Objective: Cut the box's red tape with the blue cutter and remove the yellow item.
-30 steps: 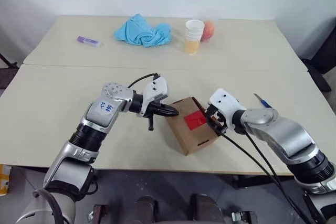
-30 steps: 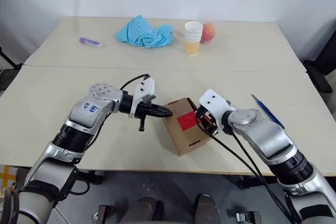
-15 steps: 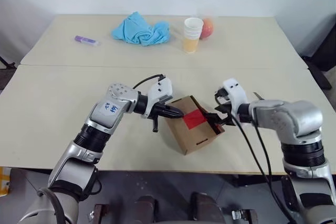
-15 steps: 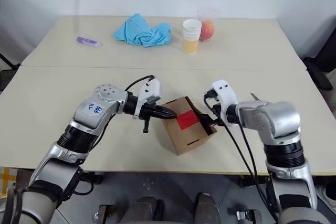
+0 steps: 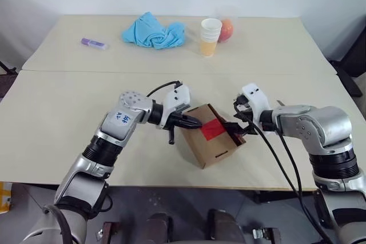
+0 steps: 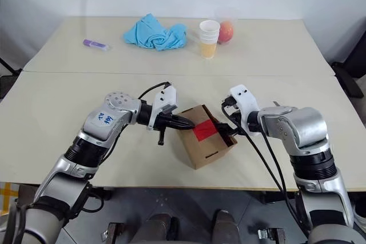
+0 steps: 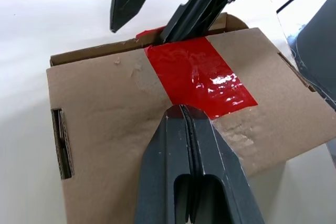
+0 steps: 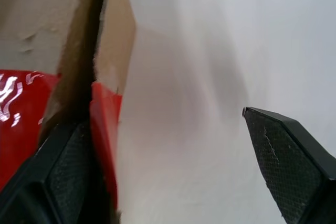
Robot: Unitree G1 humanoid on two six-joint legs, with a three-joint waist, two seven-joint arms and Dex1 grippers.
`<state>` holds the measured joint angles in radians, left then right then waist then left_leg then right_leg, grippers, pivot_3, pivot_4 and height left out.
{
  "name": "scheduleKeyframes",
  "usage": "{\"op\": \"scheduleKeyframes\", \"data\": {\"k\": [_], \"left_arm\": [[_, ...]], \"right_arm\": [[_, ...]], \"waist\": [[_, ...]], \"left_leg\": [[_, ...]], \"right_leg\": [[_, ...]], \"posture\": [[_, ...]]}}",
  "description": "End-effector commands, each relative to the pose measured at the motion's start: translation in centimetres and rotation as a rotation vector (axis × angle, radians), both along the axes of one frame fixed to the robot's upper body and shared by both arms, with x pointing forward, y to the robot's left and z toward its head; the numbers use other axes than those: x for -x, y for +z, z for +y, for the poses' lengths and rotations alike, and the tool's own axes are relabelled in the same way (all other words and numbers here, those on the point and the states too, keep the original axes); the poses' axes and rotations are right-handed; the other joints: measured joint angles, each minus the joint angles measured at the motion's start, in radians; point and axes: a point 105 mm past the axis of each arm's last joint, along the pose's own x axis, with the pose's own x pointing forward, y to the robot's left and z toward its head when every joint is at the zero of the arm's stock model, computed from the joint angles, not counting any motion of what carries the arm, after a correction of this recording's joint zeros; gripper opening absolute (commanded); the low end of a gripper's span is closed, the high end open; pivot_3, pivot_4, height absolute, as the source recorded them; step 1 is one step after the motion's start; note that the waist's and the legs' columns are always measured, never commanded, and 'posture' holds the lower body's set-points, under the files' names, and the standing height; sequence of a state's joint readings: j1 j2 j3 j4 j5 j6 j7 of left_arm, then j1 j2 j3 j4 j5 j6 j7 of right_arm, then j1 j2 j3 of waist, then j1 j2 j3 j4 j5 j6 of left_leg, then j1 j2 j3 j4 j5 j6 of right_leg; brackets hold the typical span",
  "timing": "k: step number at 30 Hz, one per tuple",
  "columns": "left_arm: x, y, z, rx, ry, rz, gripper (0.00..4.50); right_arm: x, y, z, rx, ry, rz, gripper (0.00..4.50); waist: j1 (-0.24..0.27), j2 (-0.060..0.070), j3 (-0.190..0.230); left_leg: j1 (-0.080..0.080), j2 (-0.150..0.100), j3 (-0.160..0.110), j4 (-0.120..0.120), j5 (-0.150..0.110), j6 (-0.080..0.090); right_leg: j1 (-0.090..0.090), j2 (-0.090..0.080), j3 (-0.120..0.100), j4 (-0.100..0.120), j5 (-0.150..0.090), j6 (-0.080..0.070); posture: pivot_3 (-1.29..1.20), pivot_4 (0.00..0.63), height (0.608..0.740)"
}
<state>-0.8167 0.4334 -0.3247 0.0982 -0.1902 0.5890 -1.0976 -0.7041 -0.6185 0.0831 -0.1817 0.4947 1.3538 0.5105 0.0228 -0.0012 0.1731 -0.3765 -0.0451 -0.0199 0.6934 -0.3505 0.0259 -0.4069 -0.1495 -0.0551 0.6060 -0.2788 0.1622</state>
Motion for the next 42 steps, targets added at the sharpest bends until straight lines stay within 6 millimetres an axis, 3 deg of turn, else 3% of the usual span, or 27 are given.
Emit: {"op": "scheduleKeyframes", "data": {"k": [1,10,21,24,29,31,34,36,39,42], "left_arm": [[0.4,-0.8,-0.7,-0.049,-0.017,0.004,0.00],[0.5,-4.4,0.3,-0.196,0.040,0.081,0.00],[1.0,-4.8,0.4,-0.212,0.034,0.116,0.00],[1.0,-4.6,0.4,-0.200,0.037,0.114,0.00],[-0.4,-2.5,-0.2,-0.089,0.075,0.039,0.00],[-1.4,0.0,-0.5,0.037,0.086,-0.041,0.00],[-2.1,6.1,0.4,0.314,0.080,-0.087,0.00],[-2.3,7.8,2.1,0.357,0.083,-0.091,0.00],[-1.4,7.5,5.6,0.268,0.075,-0.032,0.00],[0.1,5.3,8.2,0.112,0.060,0.047,0.00]], "right_arm": [[-0.7,1.2,0.3,-0.001,-0.008,-0.058,4.44],[-2.1,0.8,-0.6,0.000,-0.118,-0.084,4.44],[-3.7,-0.4,-4.3,0.034,-0.289,-0.077,4.44],[-3.7,-0.6,-4.3,0.040,-0.274,-0.091,4.44],[-3.2,0.6,-2.8,0.032,-0.142,-0.182,4.44],[-3.0,1.5,-3.3,0.010,-0.125,-0.204,4.44],[-2.8,3.5,-5.0,-0.006,-0.102,-0.256,4.44],[-2.3,4.3,-5.1,-0.013,-0.043,-0.281,4.44],[-1.2,4.7,-4.9,0.002,0.065,-0.300,4.44],[-0.7,4.7,-4.3,-0.009,0.119,-0.311,4.44]], "waist": [[-0.001,0.000,0.000],[0.000,0.000,-0.001],[0.000,0.001,-0.001],[-0.003,0.002,-0.002],[-0.001,0.002,-0.002],[0.001,0.002,-0.002],[0.000,0.001,0.000],[-0.002,0.001,0.001],[-0.021,0.002,0.001],[-0.041,0.002,0.001]], "left_leg": [[0.000,0.000,0.000,0.000,0.000,0.000],[0.001,-0.003,0.000,0.000,0.000,0.000],[0.004,-0.003,0.000,-0.001,0.000,0.000],[0.005,-0.003,0.000,-0.002,0.000,0.000],[0.005,-0.003,0.001,-0.002,0.000,0.000],[0.005,-0.003,0.001,-0.002,0.000,0.000],[0.003,-0.002,0.001,-0.001,0.000,0.000],[-0.005,0.000,0.001,0.002,0.000,0.000],[-0.010,-0.003,0.001,0.000,0.000,0.000],[-0.009,-0.003,0.002,-0.003,0.000,0.000]], "right_leg": [[0.000,0.000,0.000,0.000,0.000,0.000],[0.000,0.000,0.000,0.001,0.000,0.000],[0.004,0.000,0.001,0.000,0.000,0.000],[0.004,0.000,0.001,0.000,0.000,0.000],[0.004,0.000,0.001,-0.001,0.000,0.000],[0.004,0.000,0.001,-0.001,0.000,0.000],[0.003,0.000,0.001,-0.001,0.000,0.000],[-0.006,0.000,0.001,0.000,0.000,0.001],[-0.011,0.001,0.000,0.000,0.000,0.001],[-0.011,0.001,-0.003,-0.002,0.000,0.000]], "posture": [[0.00,0.150,0.740],[0.00,0.150,0.740],[0.00,0.150,0.740],[0.00,0.150,0.740],[0.00,0.150,0.740],[0.00,0.150,0.740],[0.00,0.150,0.740],[0.00,0.150,0.740],[0.00,0.150,0.740],[0.00,0.150,0.740]]}}
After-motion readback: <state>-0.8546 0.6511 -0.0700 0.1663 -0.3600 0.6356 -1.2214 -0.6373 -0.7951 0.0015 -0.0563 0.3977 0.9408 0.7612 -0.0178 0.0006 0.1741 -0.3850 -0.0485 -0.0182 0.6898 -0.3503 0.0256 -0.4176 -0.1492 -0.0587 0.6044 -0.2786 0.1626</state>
